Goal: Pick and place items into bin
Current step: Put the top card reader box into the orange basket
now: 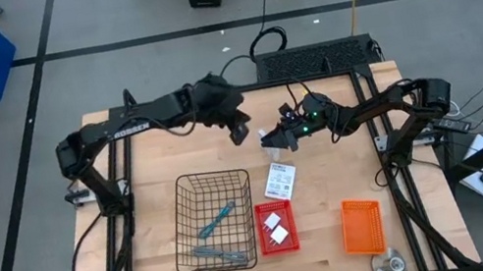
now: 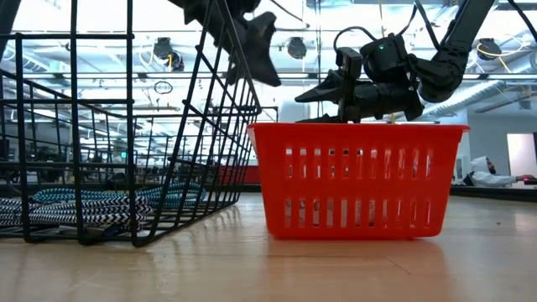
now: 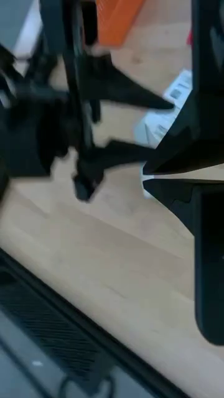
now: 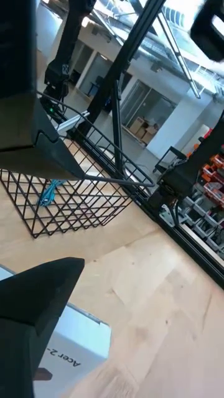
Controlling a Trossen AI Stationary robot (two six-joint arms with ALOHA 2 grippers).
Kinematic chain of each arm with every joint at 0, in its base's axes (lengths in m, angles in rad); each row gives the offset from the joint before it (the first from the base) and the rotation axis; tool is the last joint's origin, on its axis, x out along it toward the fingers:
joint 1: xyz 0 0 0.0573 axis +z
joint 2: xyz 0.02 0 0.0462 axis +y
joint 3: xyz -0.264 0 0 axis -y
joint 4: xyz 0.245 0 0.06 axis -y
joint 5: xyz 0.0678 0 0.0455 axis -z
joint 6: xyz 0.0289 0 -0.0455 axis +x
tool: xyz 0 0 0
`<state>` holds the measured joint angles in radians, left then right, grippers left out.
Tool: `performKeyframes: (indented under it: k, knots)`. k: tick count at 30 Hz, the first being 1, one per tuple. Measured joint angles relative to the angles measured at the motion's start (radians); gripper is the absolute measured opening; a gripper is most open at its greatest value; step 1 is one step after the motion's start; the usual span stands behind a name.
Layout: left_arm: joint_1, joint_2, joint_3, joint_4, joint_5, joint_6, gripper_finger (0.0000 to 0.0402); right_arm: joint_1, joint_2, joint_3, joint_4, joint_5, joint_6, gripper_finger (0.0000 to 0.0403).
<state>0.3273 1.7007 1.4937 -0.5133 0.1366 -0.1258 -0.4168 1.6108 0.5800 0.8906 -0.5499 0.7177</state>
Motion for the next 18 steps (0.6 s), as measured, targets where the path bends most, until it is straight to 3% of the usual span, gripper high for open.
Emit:
performKeyframes:
  k: [4,7,14,18]
  knots:
    - [-0.020,-0.096,-0.108,0.067,-0.007,-0.004,0.0026,0.000,0.000,0.000,0.007,0.000,0.002,0.0210]
    - [-0.028,-0.218,-0.240,0.108,-0.073,-0.026,0.0026,0.001,0.000,0.000,0.007,0.000,-0.004,0.0210]
    - [-0.030,-0.536,-0.651,0.604,-0.053,-0.119,0.0026,0.019,0.000,0.000,0.010,0.006,-0.104,0.0210]
    - [-0.031,-0.642,-0.780,0.700,-0.061,-0.134,0.0026,0.020,0.000,0.000,0.010,0.004,-0.100,0.0210]
